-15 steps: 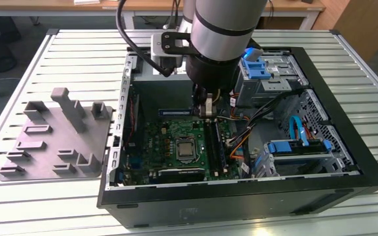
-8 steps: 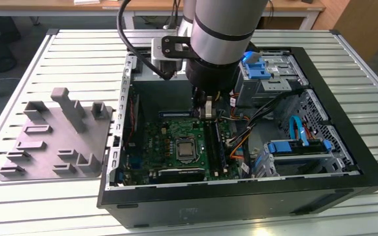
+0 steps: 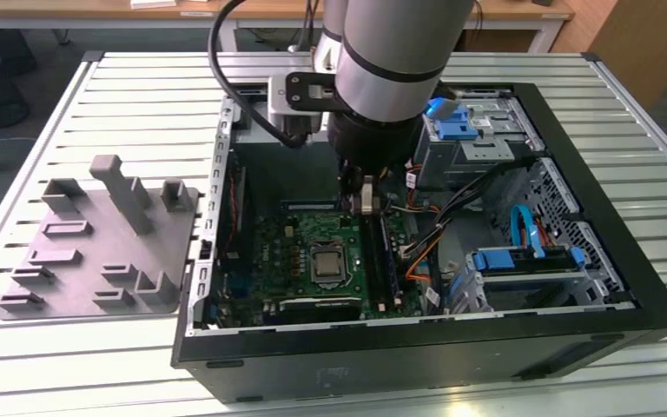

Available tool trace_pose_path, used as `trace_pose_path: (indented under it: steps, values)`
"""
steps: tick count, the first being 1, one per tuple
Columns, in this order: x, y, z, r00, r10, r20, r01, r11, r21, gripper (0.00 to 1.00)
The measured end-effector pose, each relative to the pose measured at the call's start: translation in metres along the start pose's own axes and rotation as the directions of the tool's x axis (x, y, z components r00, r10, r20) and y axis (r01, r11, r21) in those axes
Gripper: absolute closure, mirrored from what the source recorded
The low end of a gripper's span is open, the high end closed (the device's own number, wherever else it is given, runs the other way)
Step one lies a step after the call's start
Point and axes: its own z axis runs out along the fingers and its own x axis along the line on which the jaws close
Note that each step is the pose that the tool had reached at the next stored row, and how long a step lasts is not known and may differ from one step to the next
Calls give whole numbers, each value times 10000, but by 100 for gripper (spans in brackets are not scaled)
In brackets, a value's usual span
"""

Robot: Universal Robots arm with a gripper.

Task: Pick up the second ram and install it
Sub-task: 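Pick up the second ram and move it above second insertion slot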

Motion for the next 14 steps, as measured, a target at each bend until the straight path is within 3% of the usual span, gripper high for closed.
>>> trace_pose_path:
  steps: [14]
  values:
    - [28, -12, 136, 10000, -1, 0, 1, 10000, 0, 86]
